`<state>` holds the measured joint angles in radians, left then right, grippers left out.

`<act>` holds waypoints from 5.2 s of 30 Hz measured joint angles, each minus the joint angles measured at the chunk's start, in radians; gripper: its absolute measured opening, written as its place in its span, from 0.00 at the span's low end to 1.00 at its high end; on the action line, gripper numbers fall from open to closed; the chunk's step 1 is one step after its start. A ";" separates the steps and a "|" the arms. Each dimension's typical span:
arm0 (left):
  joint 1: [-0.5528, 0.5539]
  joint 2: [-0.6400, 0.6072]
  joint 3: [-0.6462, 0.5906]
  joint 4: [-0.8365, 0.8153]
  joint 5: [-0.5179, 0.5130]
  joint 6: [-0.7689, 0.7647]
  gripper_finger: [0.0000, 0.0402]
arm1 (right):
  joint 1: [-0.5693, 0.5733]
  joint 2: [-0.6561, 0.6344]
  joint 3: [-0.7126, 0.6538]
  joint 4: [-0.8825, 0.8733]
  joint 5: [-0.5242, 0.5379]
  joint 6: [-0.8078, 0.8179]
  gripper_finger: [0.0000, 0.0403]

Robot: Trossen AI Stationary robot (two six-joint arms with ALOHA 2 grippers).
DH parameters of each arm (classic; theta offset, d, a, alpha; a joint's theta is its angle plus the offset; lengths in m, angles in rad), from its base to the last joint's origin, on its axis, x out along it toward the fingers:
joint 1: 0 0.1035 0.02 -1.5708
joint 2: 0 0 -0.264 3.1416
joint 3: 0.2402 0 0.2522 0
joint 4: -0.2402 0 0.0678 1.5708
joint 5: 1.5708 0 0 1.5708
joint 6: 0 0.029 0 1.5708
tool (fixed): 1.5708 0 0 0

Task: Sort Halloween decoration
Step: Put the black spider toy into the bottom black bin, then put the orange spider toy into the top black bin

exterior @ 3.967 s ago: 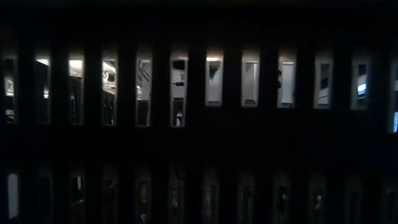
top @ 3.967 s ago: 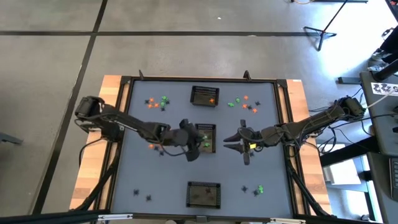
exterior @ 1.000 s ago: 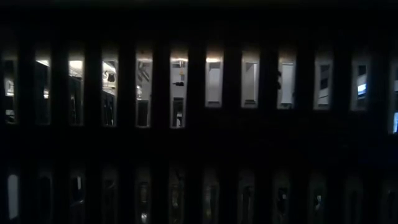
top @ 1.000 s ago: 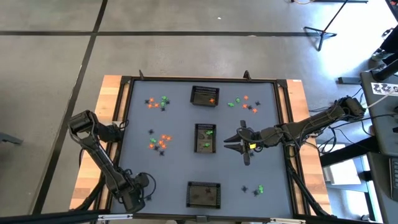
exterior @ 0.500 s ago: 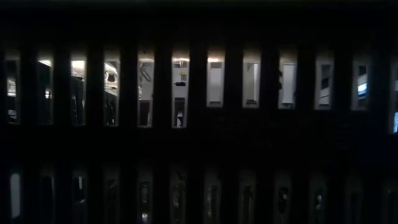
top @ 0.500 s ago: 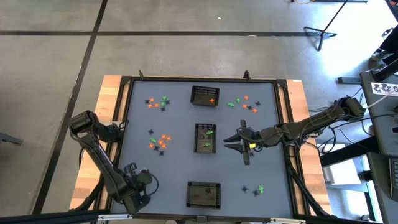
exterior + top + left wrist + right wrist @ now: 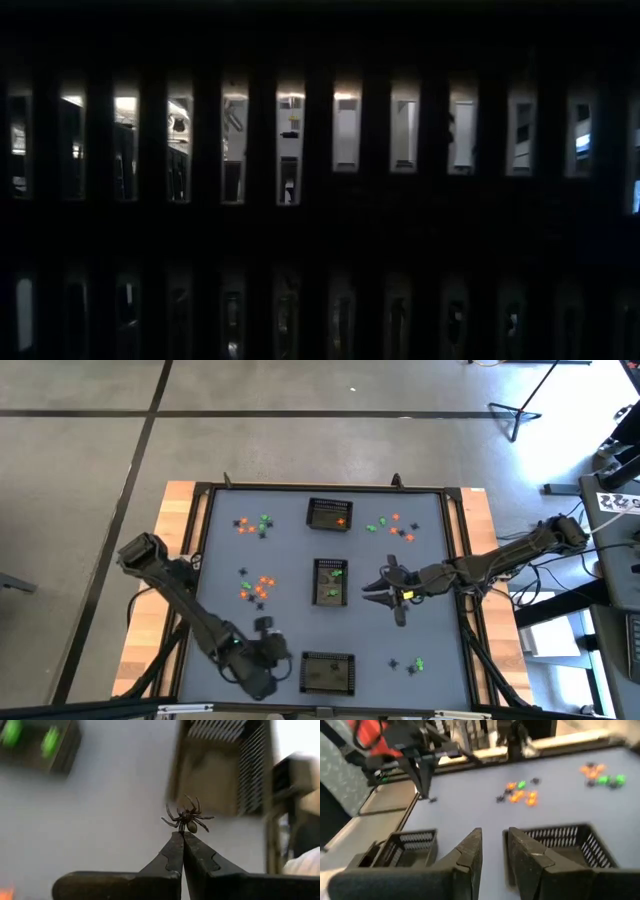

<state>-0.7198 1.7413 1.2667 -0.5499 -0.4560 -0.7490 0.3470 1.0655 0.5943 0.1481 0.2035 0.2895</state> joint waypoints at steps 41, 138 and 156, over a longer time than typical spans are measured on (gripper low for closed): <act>0.176 0.218 0.001 0.497 0.227 0.390 0.18 | 0.164 -0.001 0.151 -1.004 0.040 0.674 0.23; 0.203 -0.159 -0.501 1.193 -0.059 0.673 0.19 | -0.145 0.163 0.230 -0.720 0.231 0.245 0.00; 0.224 -0.159 -0.500 1.167 -0.060 0.678 0.19 | -0.719 0.292 0.230 -0.053 -0.209 -0.115 0.00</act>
<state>-0.4953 1.5826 0.7670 0.6176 -0.5156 -0.0707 -0.3724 1.3570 0.8246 0.0952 -0.0052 0.1745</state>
